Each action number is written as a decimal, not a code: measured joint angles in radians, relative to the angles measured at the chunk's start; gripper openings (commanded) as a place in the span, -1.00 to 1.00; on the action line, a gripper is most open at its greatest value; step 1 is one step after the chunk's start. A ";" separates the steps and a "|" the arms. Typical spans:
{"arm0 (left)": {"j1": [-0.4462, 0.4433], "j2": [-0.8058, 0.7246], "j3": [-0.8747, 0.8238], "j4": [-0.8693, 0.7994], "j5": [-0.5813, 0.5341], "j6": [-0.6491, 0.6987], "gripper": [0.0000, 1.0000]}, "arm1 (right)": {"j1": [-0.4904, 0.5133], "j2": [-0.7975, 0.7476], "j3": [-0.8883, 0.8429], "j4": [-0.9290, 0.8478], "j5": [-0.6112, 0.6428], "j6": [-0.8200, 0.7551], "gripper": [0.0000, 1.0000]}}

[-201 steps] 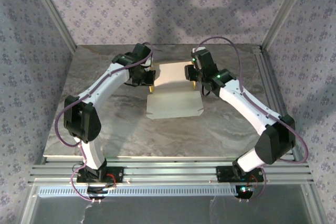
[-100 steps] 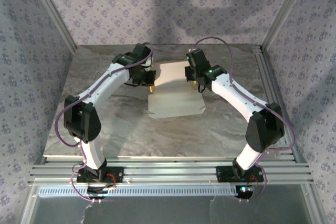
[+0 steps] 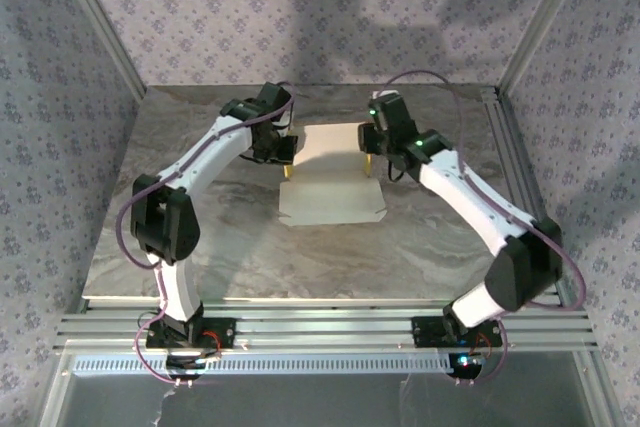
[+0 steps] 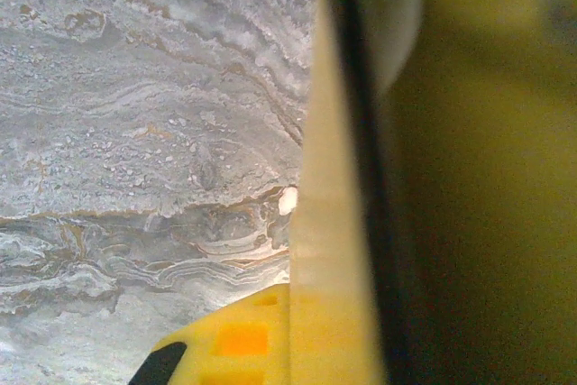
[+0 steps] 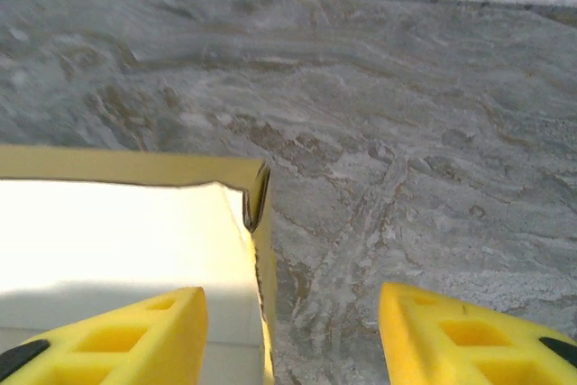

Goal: Fold the paper box

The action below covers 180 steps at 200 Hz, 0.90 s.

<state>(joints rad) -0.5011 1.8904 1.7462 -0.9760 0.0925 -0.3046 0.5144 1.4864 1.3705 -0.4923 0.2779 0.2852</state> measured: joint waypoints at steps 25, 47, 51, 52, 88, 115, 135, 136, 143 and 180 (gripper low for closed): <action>0.003 0.107 0.116 -0.106 0.000 0.062 -1.00 | -0.077 -0.064 -0.043 0.019 -0.071 0.000 0.01; 0.004 0.181 0.163 -0.161 -0.005 0.105 -1.00 | -0.096 -0.063 -0.079 0.037 -0.122 0.000 0.01; 0.004 0.190 0.163 -0.169 -0.007 0.109 -1.00 | -0.095 -0.062 -0.089 0.037 -0.133 0.000 0.01; 0.003 0.192 0.163 -0.171 -0.007 0.110 -1.00 | -0.095 -0.061 -0.090 0.038 -0.135 0.001 0.01; 0.003 0.251 0.164 -0.231 -0.012 0.142 -1.00 | -0.085 -0.024 -0.112 0.039 -0.190 0.015 -0.01; 0.003 0.280 0.164 -0.240 -0.019 0.164 -1.00 | -0.078 0.011 -0.112 0.041 -0.220 0.015 0.02; 0.002 0.313 0.201 -0.278 -0.027 0.189 -1.00 | -0.073 0.029 -0.111 0.040 -0.249 0.012 0.03; 0.001 0.317 0.207 -0.282 -0.029 0.192 -1.00 | -0.073 0.030 -0.111 0.040 -0.250 0.011 0.03; -0.001 0.339 0.238 -0.299 -0.031 0.203 -1.00 | -0.070 0.039 -0.109 0.040 -0.261 0.008 0.03; -0.014 0.470 0.407 -0.380 -0.064 0.263 -0.24 | -0.056 0.112 -0.088 0.025 -0.294 -0.020 0.03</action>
<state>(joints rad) -0.5156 2.3600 2.1529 -1.3556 0.0280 -0.0418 0.4587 1.5982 1.2827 -0.4671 -0.0166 0.2649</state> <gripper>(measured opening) 0.210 0.516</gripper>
